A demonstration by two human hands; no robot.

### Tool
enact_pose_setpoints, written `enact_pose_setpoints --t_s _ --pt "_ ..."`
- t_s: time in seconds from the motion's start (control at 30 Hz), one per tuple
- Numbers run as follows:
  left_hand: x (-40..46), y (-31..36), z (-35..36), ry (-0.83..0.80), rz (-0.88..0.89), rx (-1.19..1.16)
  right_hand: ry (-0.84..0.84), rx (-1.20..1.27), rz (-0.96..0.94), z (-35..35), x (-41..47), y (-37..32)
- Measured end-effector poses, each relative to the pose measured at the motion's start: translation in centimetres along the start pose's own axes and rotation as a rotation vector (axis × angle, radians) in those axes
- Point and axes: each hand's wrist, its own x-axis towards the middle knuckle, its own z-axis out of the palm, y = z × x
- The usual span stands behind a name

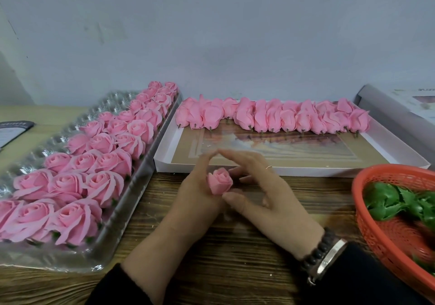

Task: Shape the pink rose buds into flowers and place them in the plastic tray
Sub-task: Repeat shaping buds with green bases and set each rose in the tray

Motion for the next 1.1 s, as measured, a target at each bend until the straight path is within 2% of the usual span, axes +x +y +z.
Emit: enact_pose_setpoints --t_s 0.1,0.27,0.47,0.7,0.87,1.1 --pt "0.1 -0.1 -0.2 -0.086 0.018 0.105 -0.092 -0.067 -0.038 0.0 0.0 -0.3" --pt "0.3 -0.6 -0.4 -0.162 -0.018 0.139 -0.153 -0.088 -0.009 -0.5 0.0 -0.3" --pt "0.1 -0.6 -0.4 -0.222 -0.018 0.153 -0.105 -0.003 0.047 -0.5 0.2 -0.2" --pt "0.0 -0.7 -0.4 -0.217 -0.023 0.156 -0.069 0.195 0.155 -0.4 0.2 -0.2" --pt "0.3 -1.3 -0.6 -0.245 -0.007 0.117 -0.059 0.223 0.168 -0.3 0.3 -0.3" --pt "0.2 -0.8 -2.0 -0.350 -0.120 0.148 0.015 0.295 0.213 -0.1 0.1 -0.1"
